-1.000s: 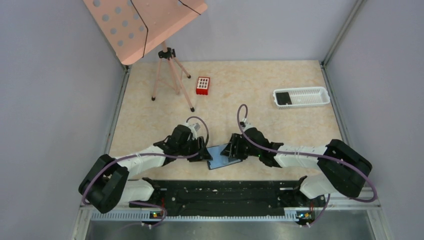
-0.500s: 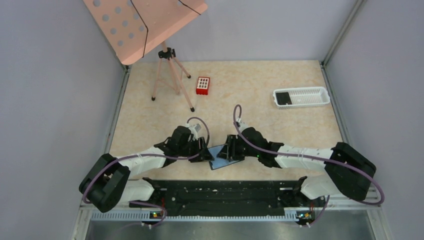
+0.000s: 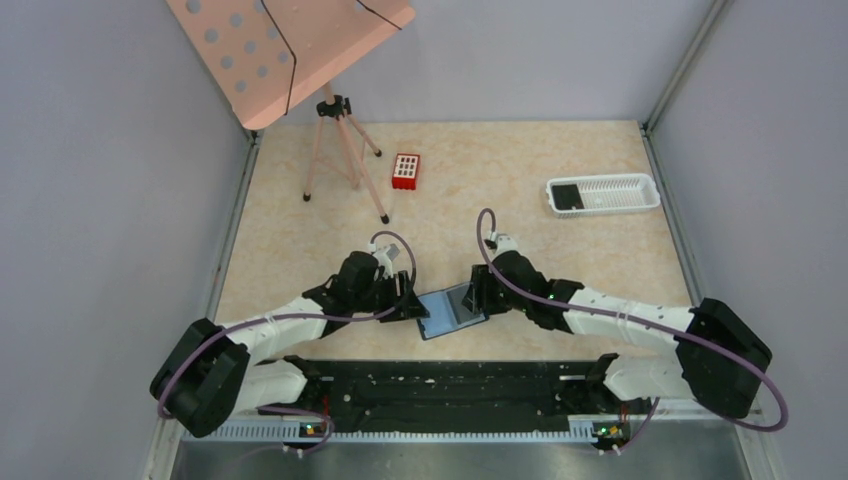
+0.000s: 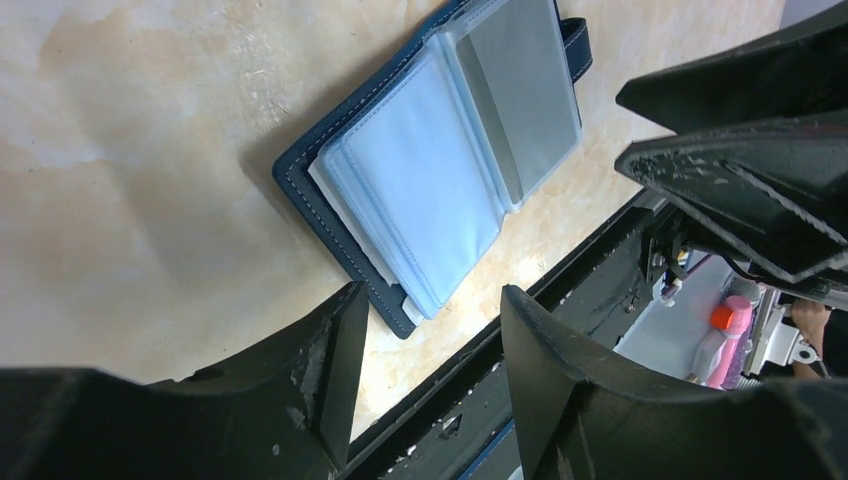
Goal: Take the credit cards out of the card holder
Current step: Remove the credit card from the card holder.
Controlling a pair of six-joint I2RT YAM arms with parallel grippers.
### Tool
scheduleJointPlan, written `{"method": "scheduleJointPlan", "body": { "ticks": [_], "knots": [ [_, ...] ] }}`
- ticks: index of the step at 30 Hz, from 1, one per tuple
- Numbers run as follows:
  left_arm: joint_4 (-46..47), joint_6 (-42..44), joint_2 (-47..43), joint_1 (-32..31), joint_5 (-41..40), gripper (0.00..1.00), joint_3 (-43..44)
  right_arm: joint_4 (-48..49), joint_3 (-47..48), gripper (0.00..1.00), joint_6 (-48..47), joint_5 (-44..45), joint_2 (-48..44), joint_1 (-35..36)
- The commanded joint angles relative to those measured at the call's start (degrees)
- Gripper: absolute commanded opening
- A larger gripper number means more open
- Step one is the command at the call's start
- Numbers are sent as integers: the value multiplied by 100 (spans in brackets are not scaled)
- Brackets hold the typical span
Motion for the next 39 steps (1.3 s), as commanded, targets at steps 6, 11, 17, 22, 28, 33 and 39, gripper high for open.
{"method": "scheduleJointPlan", "body": {
  "ticks": [6, 11, 17, 22, 28, 33, 39],
  "knots": [
    [182, -22, 142, -27, -55, 54, -90, 128, 147, 48, -203, -30, 365, -226],
    [278, -25, 257, -28, -13, 53, -110, 203, 129, 48, -202, -84, 548, -238],
    [318, -11, 323, -35, 24, 53, -92, 380, 62, 47, -204, -325, 671, -245],
    [340, -7, 360, -27, 41, 52, -79, 386, 63, 46, -203, -399, 498, -241],
    [369, -25, 351, -29, 59, 51, -63, 350, 119, 41, -220, -652, 229, -237],
    [481, -60, 423, -28, 98, 51, -58, 595, 147, 40, -139, -1011, 345, -126],
    [547, -80, 517, -31, 165, 50, -22, 992, 126, 40, 15, -1375, 466, 23]
  ]
}}
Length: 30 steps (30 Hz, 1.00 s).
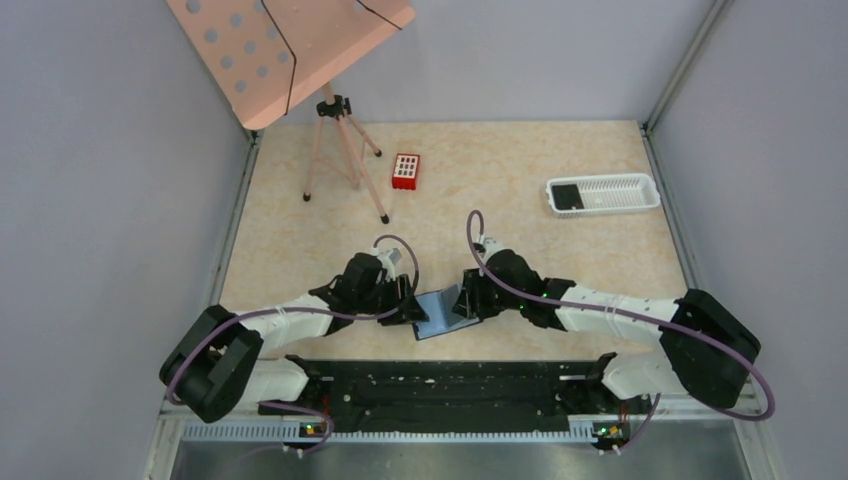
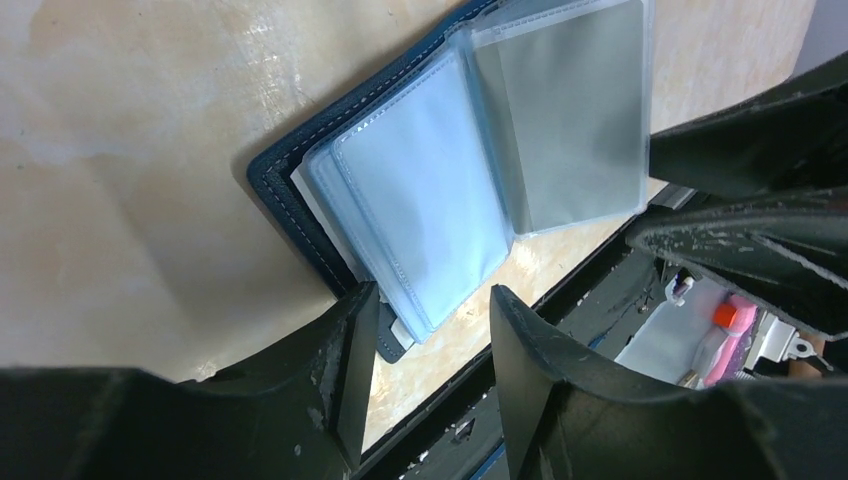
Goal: Take the credit cards out of the card holder
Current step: Remove the credit card from the card holder.
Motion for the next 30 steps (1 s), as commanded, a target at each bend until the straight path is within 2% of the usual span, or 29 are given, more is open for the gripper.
{"method": "scheduleJointPlan", "body": {
  "ticks": [1, 8, 17, 20, 25, 30],
  "knots": [
    [328, -32, 49, -25, 104, 50, 28, 642, 118, 39, 136, -440, 55, 125],
    [380, -83, 73, -24, 113, 50, 13, 597, 230, 37, 129, -527, 227, 175],
    [356, -75, 192, -22, 125, 50, 63, 722, 404, 22, 174, -876, 442, 249],
    [225, -75, 91, -27, 53, 50, 94, 642, 454, 23, 169, -882, 414, 256],
    [-137, -46, -208, -24, -197, 52, 158, 367, 425, 31, 138, -719, 237, 258],
    [-389, -14, -495, -30, -384, 55, 219, 104, 388, 32, 57, -494, 161, 259]
  ]
}}
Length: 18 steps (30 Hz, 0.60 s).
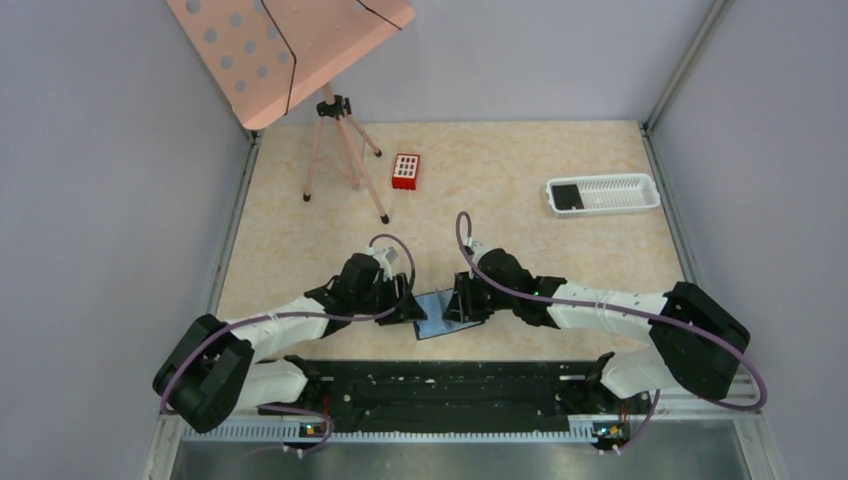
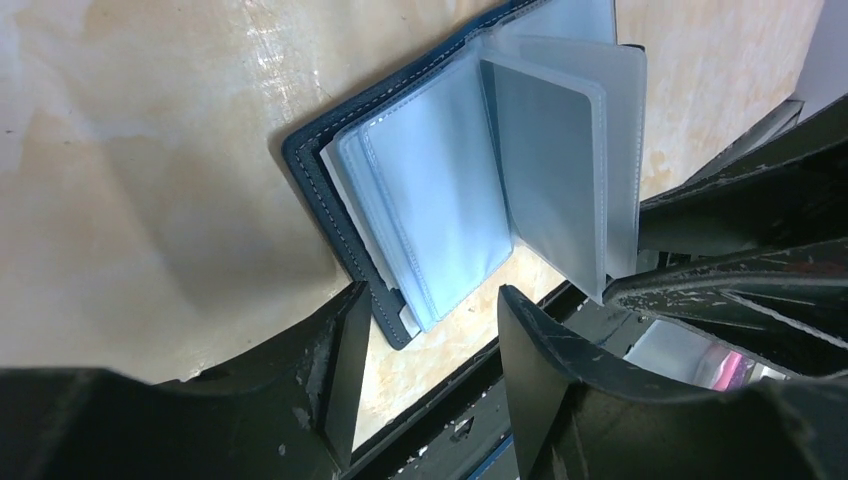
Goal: Take the credit cards out of the card holder
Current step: Remove the credit card from the card holder.
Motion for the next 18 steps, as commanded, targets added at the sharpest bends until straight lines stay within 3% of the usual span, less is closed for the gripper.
{"method": "scheduleJointPlan", "body": {
  "ticks": [1, 18],
  "knots": [
    [-180, 61, -304, -27, -235, 56, 219, -231, 161, 31, -108, 282, -193, 77],
    [-206, -4, -484, -30, -230, 65, 228, -465, 312, 30, -125, 594, -247, 86]
  ]
}}
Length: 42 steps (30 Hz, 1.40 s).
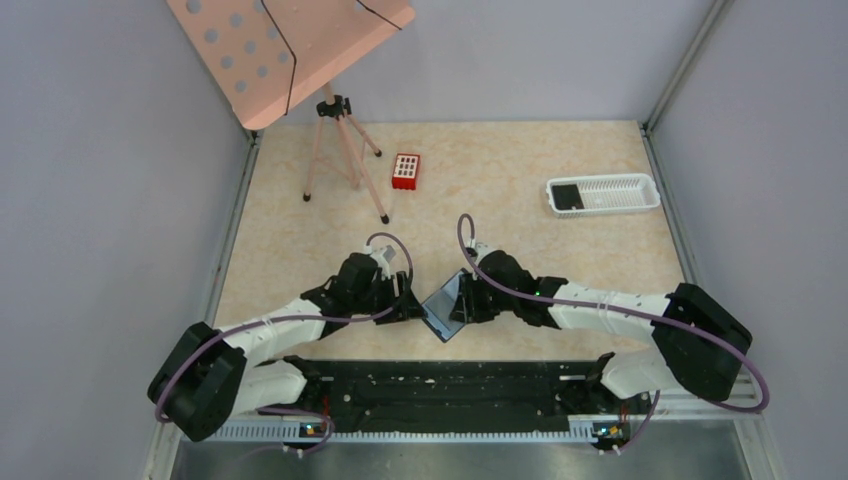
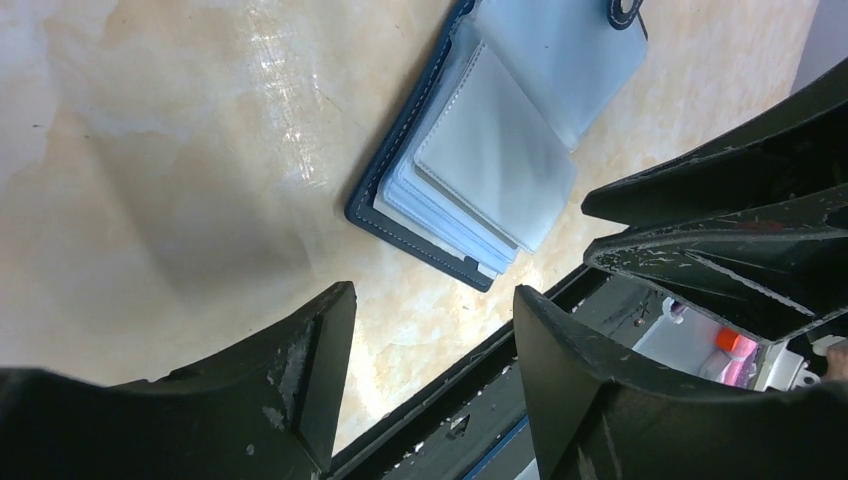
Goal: Take the credit cards out of the card holder
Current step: Remove the credit card from the card holder.
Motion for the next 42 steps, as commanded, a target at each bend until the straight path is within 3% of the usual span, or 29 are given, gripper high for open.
{"method": "scheduleJointPlan", "body": {
  "ticks": [1, 5, 9, 13, 20, 29, 33, 39, 42],
  "knots": [
    [80, -1, -121, -26, -51, 65, 198, -14, 305, 29, -81, 263, -173, 74],
    [79, 3, -92, -21, -38, 65, 160, -67, 348, 31, -137, 375, -132, 81],
    [75, 3, -197, -22, -202, 64, 96, -62, 465, 52, -334, 554, 24, 213],
    [-335, -12, -470, -21, -607, 64, 75, -211, 795, 59, -705, 850, 368, 379],
    [-828, -56, -1020, -21, -1271, 64, 20, -562, 1283, 63, -1163, 1624, 951, 530],
    [-728, -209, -1039, -22, -1254, 64, -130, -516, 1327, 64, -1333, 1813, 1461, 778],
    [-645, -255, -1016, -24, -1199, 63, -190, -538, 1299, 59, -1253, 1931, 1593, 859],
    [-531, -261, -939, -21, -1051, 62, -258, -252, 1128, 30, -801, 1744, 1555, 894],
    [-490, -251, -899, -27, -959, 59, -267, 20, 980, 26, -331, 1493, 1511, 887]
  ]
}}
